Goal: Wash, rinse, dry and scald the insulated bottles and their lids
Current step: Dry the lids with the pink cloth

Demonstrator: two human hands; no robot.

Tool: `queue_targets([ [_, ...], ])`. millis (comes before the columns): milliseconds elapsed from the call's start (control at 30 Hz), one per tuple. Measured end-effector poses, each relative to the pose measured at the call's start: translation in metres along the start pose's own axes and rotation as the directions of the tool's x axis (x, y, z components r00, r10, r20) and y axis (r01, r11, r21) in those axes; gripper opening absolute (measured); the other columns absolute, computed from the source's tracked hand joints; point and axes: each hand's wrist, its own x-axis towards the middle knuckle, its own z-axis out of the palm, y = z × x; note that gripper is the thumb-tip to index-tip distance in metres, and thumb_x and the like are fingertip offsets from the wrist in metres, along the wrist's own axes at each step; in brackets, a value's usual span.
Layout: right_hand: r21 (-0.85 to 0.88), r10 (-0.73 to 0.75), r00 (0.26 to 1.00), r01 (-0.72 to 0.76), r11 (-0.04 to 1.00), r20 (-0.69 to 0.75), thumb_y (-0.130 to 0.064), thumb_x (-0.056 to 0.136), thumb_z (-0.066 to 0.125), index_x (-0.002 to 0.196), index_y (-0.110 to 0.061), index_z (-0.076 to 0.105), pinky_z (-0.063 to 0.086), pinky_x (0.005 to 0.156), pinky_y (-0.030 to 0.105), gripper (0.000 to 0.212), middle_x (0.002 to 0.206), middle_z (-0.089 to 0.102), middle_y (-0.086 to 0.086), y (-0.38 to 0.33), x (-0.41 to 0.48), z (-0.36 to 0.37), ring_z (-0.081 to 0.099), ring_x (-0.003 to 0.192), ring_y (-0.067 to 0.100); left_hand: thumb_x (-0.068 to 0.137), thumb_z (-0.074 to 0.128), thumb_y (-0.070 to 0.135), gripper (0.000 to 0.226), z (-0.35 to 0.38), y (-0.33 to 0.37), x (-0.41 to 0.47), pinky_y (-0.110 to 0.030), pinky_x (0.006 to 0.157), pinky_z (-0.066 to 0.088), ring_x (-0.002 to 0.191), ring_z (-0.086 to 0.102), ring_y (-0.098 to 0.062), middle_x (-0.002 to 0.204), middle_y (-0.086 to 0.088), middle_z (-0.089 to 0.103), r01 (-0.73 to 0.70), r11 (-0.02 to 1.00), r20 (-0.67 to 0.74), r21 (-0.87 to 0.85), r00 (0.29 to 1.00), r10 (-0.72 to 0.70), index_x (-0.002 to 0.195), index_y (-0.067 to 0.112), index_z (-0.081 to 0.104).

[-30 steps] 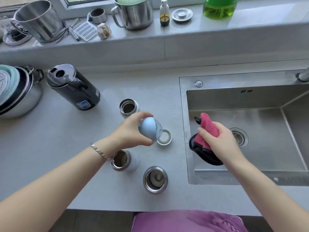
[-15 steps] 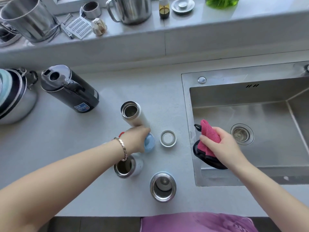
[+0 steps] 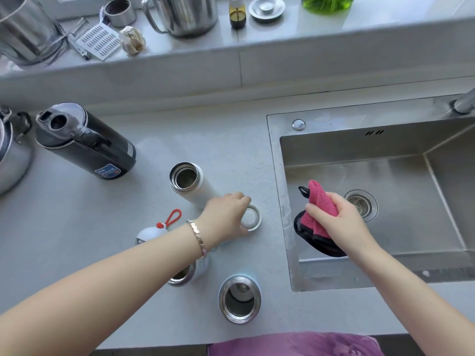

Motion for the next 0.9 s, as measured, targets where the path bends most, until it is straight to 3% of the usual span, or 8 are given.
queue_targets([
  [100,0.027,0.001,1.000,0.000,1.000,-0.026,-0.014,0.087,0.063,0.104,-0.014,0.060,0.040,0.055,0.002,0.017,0.082,0.061,-0.006,0.003,-0.001,-0.009,0.056,0.071,0.002,0.076,0.068,0.048,0.068,0.013,0.017,0.018,-0.031,0.070,0.034,0.106,0.051,-0.027,0.122,-0.005,0.048,0.062,0.994,0.102,0.088,0.992,-0.071,0.129,0.016,0.038],
  [233,0.071,0.027,0.998,-0.024,0.997,-0.055,-0.014,0.087,0.063,0.106,-0.013,0.060,0.042,0.056,0.003,0.020,0.086,0.063,-0.001,0.011,-0.002,-0.019,0.058,0.074,0.007,0.083,0.063,0.033,0.048,0.023,0.026,0.028,-0.031,0.067,0.032,0.101,0.054,-0.028,0.118,-0.007,0.048,0.126,0.986,0.116,0.112,0.983,-0.139,0.120,0.015,0.039],
  [367,0.081,0.039,0.997,-0.033,0.996,-0.072,-0.015,0.087,0.063,0.109,-0.012,0.060,0.042,0.055,0.003,0.022,0.086,0.063,-0.002,0.015,-0.002,-0.027,0.058,0.074,0.007,0.075,0.071,0.029,0.054,-0.003,0.026,0.014,-0.028,0.068,0.039,0.092,0.056,-0.023,0.112,-0.003,0.047,0.170,0.907,0.031,-0.386,0.985,-0.171,0.121,0.022,0.044],
  [467,0.107,0.026,0.998,-0.019,0.994,-0.063,-0.018,0.089,0.060,0.110,-0.014,0.059,0.041,0.056,0.002,0.022,0.086,0.063,-0.005,0.004,-0.006,-0.025,0.059,0.077,0.008,0.067,0.082,0.008,0.053,-0.045,0.031,-0.018,-0.025,0.077,0.054,0.085,0.068,-0.015,0.112,0.001,0.055,0.102,0.262,0.044,-0.960,0.975,-0.218,0.109,0.027,0.054],
  [500,0.126,0.007,0.999,0.000,0.992,-0.054,-0.020,0.091,0.057,0.110,-0.017,0.059,0.041,0.057,0.002,0.019,0.087,0.063,-0.006,-0.005,-0.008,-0.023,0.061,0.080,0.010,0.062,0.084,0.002,0.058,-0.054,0.031,-0.029,-0.024,0.078,0.055,0.084,0.070,-0.016,0.112,0.000,0.059,0.059,0.043,0.051,-0.997,0.982,-0.182,0.108,0.025,0.056],
  [567,0.259,-0.059,0.998,0.062,0.964,-0.018,-0.027,0.093,0.048,0.113,-0.024,0.055,0.043,0.062,0.002,0.021,0.094,0.064,-0.009,-0.024,-0.018,-0.016,0.064,0.087,0.006,0.054,0.084,-0.002,0.064,-0.064,0.032,-0.046,-0.024,0.073,0.056,0.081,0.071,-0.020,0.106,0.000,0.066,-0.015,-0.163,0.012,-0.986,0.986,-0.165,0.108,0.019,0.060],
  [733,0.368,-0.295,0.926,0.196,0.909,0.236,-0.055,0.089,0.030,0.124,-0.043,0.045,0.044,0.054,0.011,0.039,0.091,0.062,-0.020,-0.056,-0.048,0.026,0.055,0.063,-0.006,0.052,0.083,-0.010,0.058,-0.069,0.053,-0.060,-0.024,0.066,0.054,0.075,0.071,-0.018,0.095,-0.004,0.070,-0.183,-0.042,-0.165,-0.982,0.947,-0.275,0.100,0.018,0.066],
  [900,0.455,-0.299,0.925,0.167,0.874,0.235,-0.022,0.098,0.039,0.106,-0.035,0.046,0.036,0.046,0.009,0.017,0.050,0.051,-0.019,-0.070,-0.045,0.032,0.044,0.042,-0.001,0.050,0.074,-0.005,0.058,-0.066,0.067,-0.070,-0.025,0.078,0.055,0.079,0.070,-0.012,0.086,0.000,0.072,-0.298,0.137,-0.325,-0.945,0.901,-0.288,0.100,0.022,0.064],
])
